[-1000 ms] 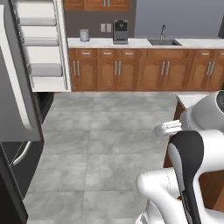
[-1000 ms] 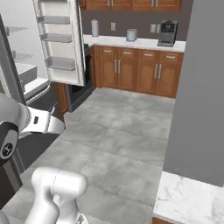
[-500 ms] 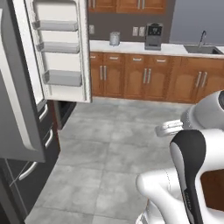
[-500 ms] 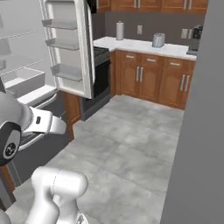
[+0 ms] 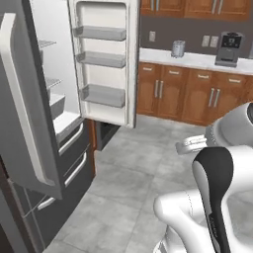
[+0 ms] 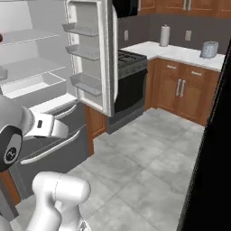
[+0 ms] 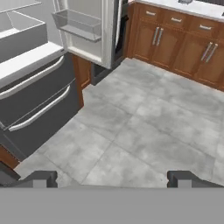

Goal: Gather the lime and onion from the fridge and place them on a tray on the dining counter. Then gather the chicken drumsticks from the fridge and place them on the other tray.

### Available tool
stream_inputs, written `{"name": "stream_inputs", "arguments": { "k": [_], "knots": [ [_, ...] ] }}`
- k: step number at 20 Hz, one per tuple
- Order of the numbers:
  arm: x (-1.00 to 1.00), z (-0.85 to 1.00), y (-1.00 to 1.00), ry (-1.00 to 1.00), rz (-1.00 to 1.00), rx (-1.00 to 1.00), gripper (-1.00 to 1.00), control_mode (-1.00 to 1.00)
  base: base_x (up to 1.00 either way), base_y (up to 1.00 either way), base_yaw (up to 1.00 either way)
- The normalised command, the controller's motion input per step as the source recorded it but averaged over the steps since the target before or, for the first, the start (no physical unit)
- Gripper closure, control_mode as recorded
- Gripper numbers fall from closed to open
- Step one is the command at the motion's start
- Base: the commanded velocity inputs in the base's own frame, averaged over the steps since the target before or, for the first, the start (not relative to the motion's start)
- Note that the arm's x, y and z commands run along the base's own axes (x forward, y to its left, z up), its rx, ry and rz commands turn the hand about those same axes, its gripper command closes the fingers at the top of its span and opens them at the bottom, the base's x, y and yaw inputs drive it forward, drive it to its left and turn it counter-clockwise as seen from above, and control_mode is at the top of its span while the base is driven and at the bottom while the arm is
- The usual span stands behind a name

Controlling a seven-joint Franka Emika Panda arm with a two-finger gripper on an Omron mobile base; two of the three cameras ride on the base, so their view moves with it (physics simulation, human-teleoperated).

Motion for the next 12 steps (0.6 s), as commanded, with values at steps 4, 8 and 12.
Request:
{"name": "stream_inputs", "arguments": {
  "k": [4,8,12],
  "knots": [
    [0.00,0.00,0.00,0.00,0.00,0.00,-1.00,1.00,0.78,0.10,0.47],
    [0.00,0.00,0.00,0.00,0.00,0.00,-1.00,1.00,0.77,0.10,0.48],
    [0.00,0.00,0.00,0.00,0.00,0.00,-1.00,1.00,0.74,0.02,0.48]
  ]
}}
